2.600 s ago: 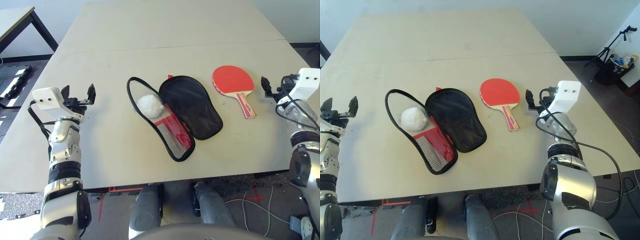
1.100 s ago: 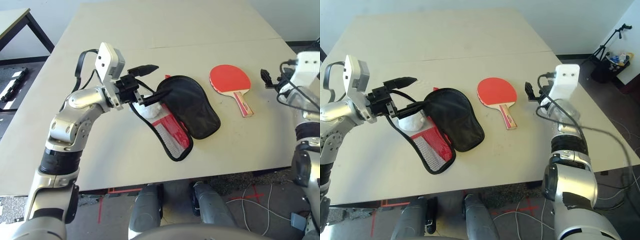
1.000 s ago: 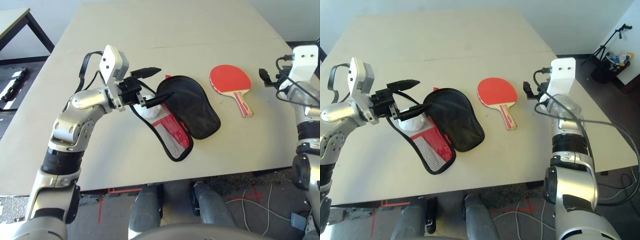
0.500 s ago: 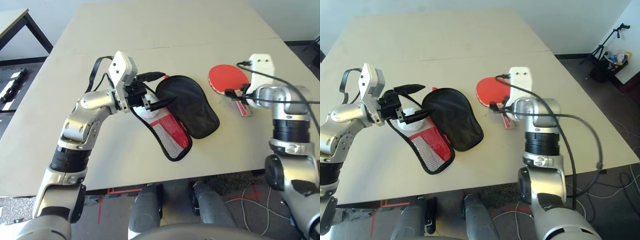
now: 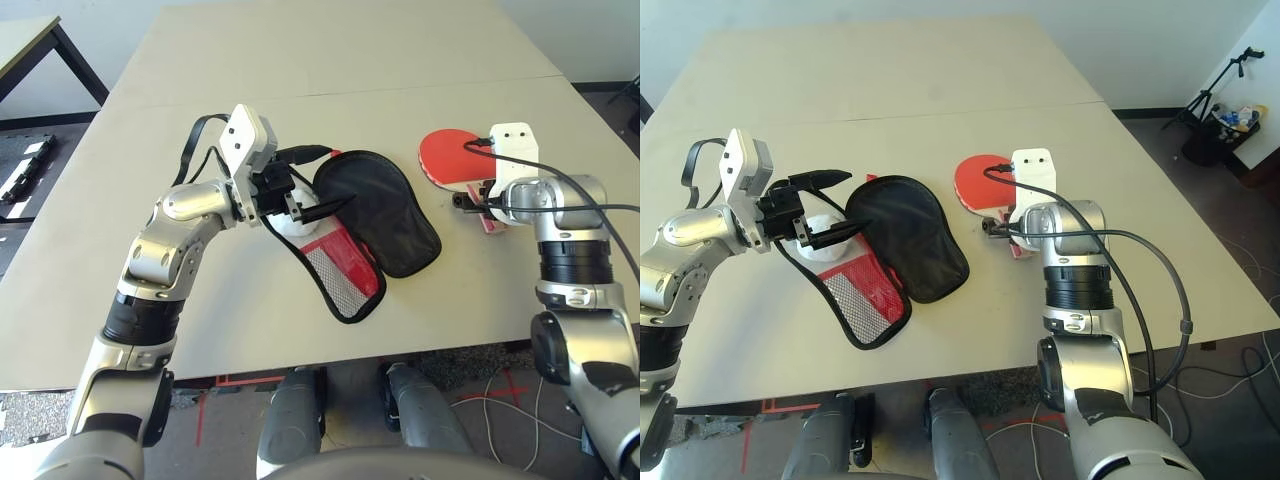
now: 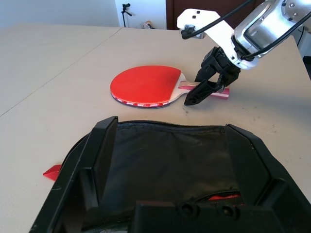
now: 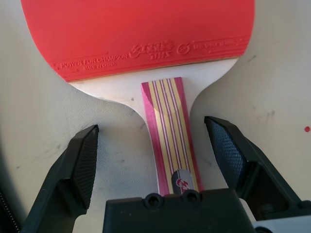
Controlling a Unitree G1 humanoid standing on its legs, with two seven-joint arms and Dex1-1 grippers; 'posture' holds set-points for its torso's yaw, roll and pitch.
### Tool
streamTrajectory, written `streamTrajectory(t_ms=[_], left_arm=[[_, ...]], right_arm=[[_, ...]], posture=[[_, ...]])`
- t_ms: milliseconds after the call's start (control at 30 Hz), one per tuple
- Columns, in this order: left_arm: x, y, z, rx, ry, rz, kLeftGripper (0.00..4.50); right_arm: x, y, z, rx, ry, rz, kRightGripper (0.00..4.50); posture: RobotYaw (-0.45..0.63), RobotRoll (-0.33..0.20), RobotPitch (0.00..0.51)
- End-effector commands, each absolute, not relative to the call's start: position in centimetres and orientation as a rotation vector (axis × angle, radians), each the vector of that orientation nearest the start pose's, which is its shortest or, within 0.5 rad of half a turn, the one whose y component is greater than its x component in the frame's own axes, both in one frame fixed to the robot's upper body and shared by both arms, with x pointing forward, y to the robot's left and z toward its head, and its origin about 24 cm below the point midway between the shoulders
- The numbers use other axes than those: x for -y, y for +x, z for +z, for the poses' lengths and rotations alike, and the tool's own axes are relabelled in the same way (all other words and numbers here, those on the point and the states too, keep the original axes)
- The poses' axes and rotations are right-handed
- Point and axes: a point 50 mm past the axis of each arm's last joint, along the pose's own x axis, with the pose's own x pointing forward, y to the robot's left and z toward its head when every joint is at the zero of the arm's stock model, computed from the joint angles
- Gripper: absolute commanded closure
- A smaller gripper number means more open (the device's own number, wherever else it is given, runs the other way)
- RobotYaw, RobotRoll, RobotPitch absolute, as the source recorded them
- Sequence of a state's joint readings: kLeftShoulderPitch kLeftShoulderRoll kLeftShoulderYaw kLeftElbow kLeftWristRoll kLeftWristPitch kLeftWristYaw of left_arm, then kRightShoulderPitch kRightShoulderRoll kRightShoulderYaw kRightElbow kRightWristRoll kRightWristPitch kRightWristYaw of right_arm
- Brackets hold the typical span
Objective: Store the ping-pong paddle in its case and zip it.
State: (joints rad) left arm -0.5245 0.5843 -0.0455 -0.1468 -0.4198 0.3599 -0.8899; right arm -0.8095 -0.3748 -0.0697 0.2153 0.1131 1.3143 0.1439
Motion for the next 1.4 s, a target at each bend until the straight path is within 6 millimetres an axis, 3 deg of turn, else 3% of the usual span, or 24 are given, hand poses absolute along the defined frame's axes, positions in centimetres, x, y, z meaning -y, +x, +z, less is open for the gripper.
streamTrajectory(t_ms=[33, 267, 333, 533, 867, 1133, 1400], left_arm=[[-15.4, 29.3, 19.7, 0.149, 0.334, -1.061, 0.0], [-15.4, 29.2, 19.6, 0.148, 0.341, -1.058, 0.0], [-15.4, 29.2, 19.6, 0.147, 0.341, -1.057, 0.0], [-15.3, 29.2, 19.5, 0.145, 0.342, -1.059, 0.0], [-15.5, 29.2, 19.3, 0.132, 0.347, -1.063, 0.0], [-15.5, 29.2, 19.0, 0.121, 0.349, -1.072, 0.0], [-15.9, 29.1, 19.9, 0.131, 0.392, -1.073, 0.0]], right_arm=[[20.3, 34.8, 13.2, -0.745, -0.146, 0.007, 0.78], [20.8, 34.9, 13.3, -0.719, -0.17, -0.008, 2.99], [21.0, 34.9, 13.6, -0.693, -0.183, -0.017, 3.35], [20.9, 34.5, 14.2, -0.61, -0.227, -0.026, 3.35], [18.9, 32.9, 16.3, -0.341, -0.251, 0.015, 3.35], [15.5, 31.6, 17.3, -0.281, -0.222, 0.129, 3.35], [11.4, 30.2, 15.9, -0.348, -0.216, 0.321, 3.35]], posture=[[-0.02, 0.0, 0.167], [-0.02, 0.0, 0.17], [-0.02, 0.0, 0.17], [-0.02, 0.0, 0.174], [-0.03, 0.0, 0.183], [-0.04, 0.0, 0.191], [-0.01, 0.0, 0.205]])
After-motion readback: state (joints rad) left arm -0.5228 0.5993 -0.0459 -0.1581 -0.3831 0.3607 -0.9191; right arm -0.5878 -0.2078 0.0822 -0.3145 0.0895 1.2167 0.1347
